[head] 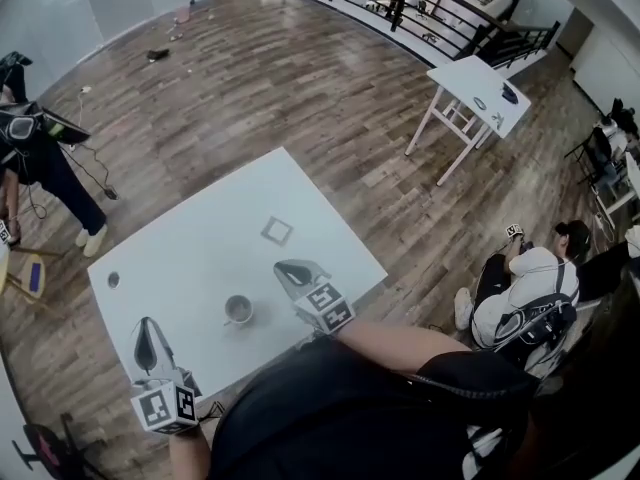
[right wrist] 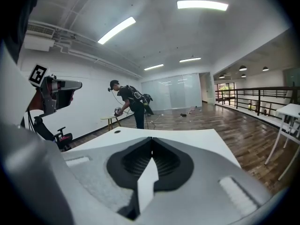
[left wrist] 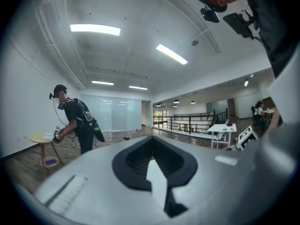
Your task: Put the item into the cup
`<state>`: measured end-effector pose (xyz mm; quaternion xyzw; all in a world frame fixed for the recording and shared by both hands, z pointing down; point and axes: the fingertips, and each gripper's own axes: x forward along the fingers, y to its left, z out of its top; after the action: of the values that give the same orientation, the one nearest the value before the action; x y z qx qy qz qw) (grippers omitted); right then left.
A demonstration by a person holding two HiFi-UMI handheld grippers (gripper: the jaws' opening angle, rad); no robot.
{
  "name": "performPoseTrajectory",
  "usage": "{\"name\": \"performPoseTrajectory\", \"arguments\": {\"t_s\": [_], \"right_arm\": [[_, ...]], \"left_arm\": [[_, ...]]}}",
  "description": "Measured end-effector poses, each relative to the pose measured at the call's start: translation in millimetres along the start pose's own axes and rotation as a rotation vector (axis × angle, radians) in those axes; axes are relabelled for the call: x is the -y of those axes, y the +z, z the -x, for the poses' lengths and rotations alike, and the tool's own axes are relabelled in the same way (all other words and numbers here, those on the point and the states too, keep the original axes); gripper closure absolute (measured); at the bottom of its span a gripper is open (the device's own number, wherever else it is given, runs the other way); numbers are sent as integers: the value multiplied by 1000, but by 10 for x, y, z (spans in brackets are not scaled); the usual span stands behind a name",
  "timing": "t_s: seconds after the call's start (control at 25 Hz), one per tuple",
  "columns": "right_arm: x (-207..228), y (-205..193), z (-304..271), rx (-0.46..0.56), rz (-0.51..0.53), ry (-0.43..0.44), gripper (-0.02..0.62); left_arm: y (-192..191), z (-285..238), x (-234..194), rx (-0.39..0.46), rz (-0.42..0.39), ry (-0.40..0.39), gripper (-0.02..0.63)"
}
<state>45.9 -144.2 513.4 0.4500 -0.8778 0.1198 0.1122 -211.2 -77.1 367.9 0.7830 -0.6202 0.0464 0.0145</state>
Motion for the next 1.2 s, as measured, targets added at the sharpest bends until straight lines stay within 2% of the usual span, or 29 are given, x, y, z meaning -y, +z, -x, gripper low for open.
{"name": "performPoseTrajectory", "arguments": {"t_s": [0.28,0.36,0.44,0.56,0.8,1.04,1.2], "right_arm": [[453,254,341,76,25,-134,592],[616,334,444,104,42,-168,592],[703,243,549,100,53,-191,592],[680,9,607,76,33,-201,592],[631,107,432,106,37,-175,592],[622,76,255,89,60,-136,592],[854,84,216,91,39,-186,592]], "left_arm": [[167,-439,324,26,8,-116,600],[143,-556,409,33,7,-137,600],[39,-580,467,7,1,-148,600],[-143,-548,478,-39,-3,-150,600],[-192,-643,410,-21,8,-136,600],[-234,-635,352,-21,47,-89,600],[-333,-698,311,-58,13,-64,600]]}}
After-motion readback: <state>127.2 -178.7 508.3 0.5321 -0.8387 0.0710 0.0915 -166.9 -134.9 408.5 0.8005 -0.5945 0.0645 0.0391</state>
